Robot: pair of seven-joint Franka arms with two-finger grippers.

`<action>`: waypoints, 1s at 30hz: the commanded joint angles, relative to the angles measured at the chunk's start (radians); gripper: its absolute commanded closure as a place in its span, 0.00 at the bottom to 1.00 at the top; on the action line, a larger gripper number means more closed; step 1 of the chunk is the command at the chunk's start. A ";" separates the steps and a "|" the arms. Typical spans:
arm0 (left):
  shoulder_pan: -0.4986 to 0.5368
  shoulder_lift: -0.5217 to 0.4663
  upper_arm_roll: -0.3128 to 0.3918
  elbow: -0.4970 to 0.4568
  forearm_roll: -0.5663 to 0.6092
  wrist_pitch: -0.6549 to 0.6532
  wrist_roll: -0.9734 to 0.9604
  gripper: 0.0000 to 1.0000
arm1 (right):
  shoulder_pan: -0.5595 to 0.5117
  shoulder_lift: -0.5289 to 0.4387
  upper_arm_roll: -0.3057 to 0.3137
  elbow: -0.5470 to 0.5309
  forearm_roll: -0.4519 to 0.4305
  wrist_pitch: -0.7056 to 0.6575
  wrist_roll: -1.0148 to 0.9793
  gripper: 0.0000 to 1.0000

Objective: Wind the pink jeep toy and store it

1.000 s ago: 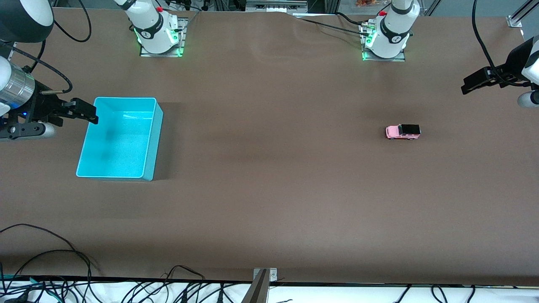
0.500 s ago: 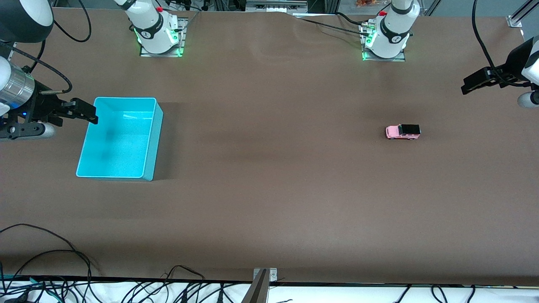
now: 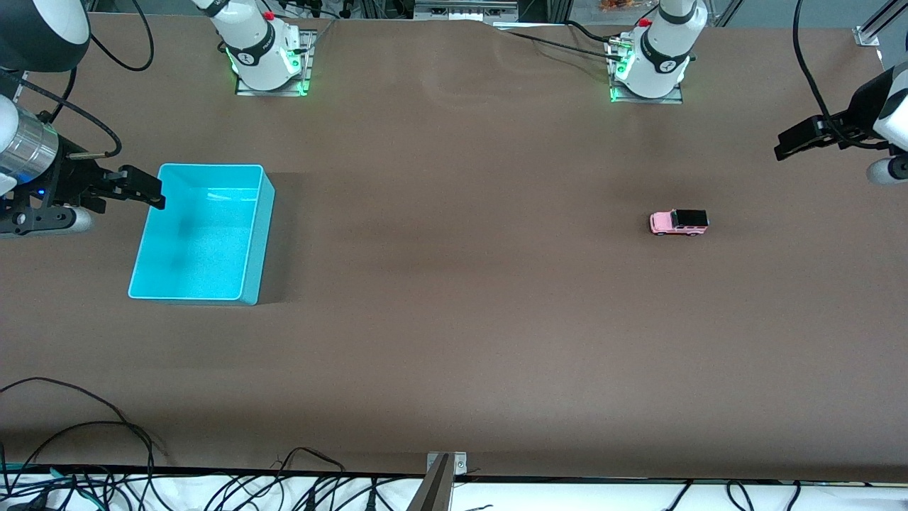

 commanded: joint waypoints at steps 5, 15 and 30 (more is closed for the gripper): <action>0.028 -0.063 0.000 -0.211 -0.004 0.175 0.010 0.00 | -0.002 0.001 0.003 0.013 -0.010 -0.005 0.011 0.00; 0.031 -0.078 -0.003 -0.225 0.055 0.182 0.014 0.00 | -0.002 0.003 0.003 0.013 -0.010 -0.005 0.011 0.00; 0.030 -0.040 0.012 -0.332 0.055 0.282 0.024 0.00 | -0.002 0.003 0.003 0.013 -0.010 -0.005 0.011 0.00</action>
